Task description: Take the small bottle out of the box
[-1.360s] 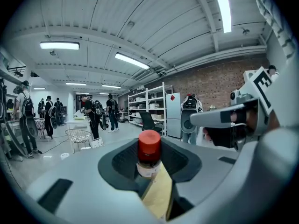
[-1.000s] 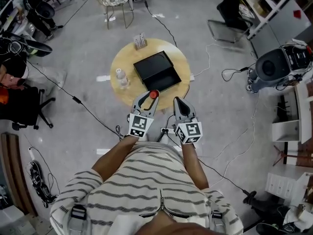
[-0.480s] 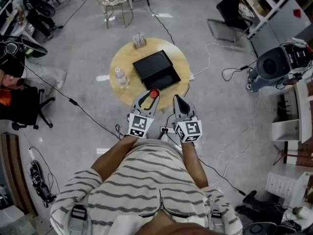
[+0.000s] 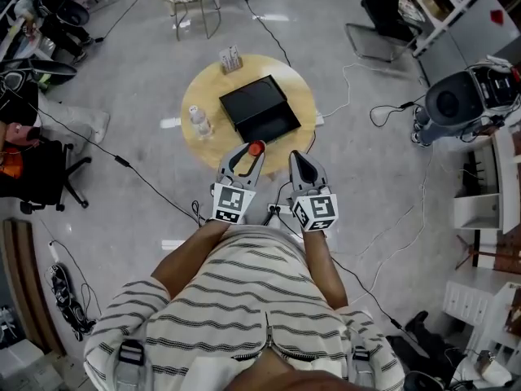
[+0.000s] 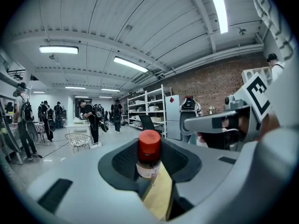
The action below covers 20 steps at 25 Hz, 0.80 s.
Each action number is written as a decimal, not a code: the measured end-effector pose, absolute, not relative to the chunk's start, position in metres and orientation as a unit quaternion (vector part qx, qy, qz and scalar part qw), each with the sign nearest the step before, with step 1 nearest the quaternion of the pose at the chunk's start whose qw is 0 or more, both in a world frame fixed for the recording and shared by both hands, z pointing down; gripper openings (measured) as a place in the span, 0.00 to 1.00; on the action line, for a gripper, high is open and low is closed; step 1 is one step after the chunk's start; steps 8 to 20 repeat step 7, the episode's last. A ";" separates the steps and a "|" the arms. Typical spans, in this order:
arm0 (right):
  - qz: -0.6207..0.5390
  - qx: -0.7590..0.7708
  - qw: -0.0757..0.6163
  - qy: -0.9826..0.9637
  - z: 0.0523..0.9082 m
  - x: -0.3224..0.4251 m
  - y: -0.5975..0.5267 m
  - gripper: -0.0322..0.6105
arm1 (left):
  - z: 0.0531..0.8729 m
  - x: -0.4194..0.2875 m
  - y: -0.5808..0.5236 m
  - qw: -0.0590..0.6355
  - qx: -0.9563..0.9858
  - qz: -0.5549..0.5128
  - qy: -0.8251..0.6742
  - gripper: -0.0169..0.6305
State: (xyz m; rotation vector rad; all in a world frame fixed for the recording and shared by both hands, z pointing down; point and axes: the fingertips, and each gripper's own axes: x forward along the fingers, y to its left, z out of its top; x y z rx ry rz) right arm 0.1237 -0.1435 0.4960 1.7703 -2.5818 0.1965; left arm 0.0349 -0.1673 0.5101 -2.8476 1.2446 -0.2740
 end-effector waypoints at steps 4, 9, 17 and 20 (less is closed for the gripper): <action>0.063 0.562 0.004 -0.825 0.499 0.124 -0.142 0.08 | 0.512 0.035 -0.166 0.008 -0.912 -0.087 0.401 0.26; 0.064 0.561 0.005 -0.825 0.501 0.125 -0.139 0.08 | 0.515 0.035 -0.162 0.006 -0.911 -0.086 0.402 0.26; 0.064 0.561 0.005 -0.825 0.501 0.125 -0.139 0.08 | 0.515 0.035 -0.162 0.006 -0.911 -0.086 0.402 0.26; 0.064 0.561 0.005 -0.825 0.501 0.125 -0.139 0.08 | 0.515 0.035 -0.162 0.006 -0.911 -0.086 0.402 0.26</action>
